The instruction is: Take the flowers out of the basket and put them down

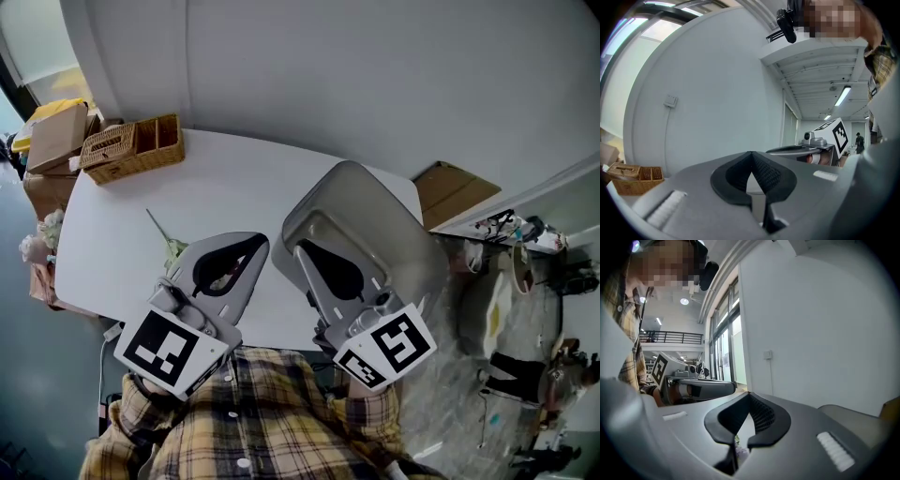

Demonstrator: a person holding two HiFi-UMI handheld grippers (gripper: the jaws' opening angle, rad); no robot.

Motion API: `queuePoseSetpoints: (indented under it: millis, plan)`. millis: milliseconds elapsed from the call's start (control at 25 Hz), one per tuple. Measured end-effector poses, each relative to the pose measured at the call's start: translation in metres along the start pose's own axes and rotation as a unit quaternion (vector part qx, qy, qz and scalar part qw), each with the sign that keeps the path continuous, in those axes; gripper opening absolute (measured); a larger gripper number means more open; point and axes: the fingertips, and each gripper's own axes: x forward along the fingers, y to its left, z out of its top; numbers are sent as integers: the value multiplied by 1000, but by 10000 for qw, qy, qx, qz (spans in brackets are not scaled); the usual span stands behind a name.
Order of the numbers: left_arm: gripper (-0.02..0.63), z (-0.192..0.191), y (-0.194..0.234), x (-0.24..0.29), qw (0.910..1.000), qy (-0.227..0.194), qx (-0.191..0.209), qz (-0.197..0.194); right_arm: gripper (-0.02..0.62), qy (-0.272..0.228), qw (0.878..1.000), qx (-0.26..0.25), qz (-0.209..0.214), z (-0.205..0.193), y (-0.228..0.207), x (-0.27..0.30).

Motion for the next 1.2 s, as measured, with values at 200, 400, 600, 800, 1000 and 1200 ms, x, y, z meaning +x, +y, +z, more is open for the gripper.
queuePoseSetpoints:
  millis: [200, 400, 600, 800, 1000, 1200]
  plan:
    - [12, 1, 3, -2, 10000, 3, 23, 49, 5, 6, 9999, -94, 96, 1, 3, 4]
    - [12, 2, 6, -5, 10000, -4, 26, 93, 5, 72, 9997, -120, 205, 1, 9, 11]
    - [12, 1, 13, -9, 9999, 2, 13, 143, 5, 144, 9995, -98, 249, -2, 11, 18]
    - [12, 1, 18, -13, 9999, -6, 14, 137, 5, 208, 9995, -53, 232, -7, 10, 22]
    - [12, 2, 22, -12, 10000, 24, 8, 68, 5, 229, 9995, -44, 219, -6, 11, 28]
    - [12, 3, 22, -10, 10000, 31, -10, -40, 5, 221, 9995, -73, 230, -4, 12, 28]
